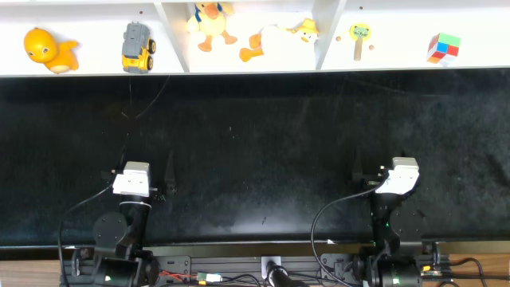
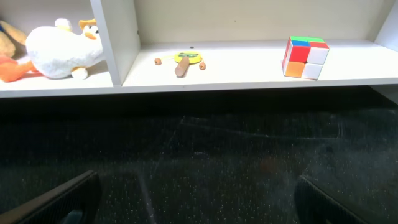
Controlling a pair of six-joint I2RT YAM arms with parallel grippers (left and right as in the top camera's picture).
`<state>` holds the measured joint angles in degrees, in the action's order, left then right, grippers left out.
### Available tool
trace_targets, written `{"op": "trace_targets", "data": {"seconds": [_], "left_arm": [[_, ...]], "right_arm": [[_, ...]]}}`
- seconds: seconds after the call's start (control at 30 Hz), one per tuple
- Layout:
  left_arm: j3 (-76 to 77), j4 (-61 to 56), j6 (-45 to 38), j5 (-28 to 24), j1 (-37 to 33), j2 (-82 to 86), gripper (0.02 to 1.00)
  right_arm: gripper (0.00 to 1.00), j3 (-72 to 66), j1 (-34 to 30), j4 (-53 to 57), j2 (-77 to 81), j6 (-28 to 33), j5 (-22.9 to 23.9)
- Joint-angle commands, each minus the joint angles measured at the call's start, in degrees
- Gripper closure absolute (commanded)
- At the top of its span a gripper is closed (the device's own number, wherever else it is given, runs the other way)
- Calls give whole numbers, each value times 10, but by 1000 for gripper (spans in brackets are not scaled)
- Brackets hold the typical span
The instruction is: Store Toys
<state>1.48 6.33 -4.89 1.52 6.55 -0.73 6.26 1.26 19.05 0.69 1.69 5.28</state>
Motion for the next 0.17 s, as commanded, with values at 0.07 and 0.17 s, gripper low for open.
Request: {"op": "trace_targets", "data": {"seconds": [0.07,0.17], "left_arm": [[-3,-2,-10,-5,-2,6,20],[-3,-2,-10,-5,-2,6,20]], "right_arm": [[5,-6,3,-5,-5,-2,-4],[5,-6,3,-5,-5,-2,-4]]}}
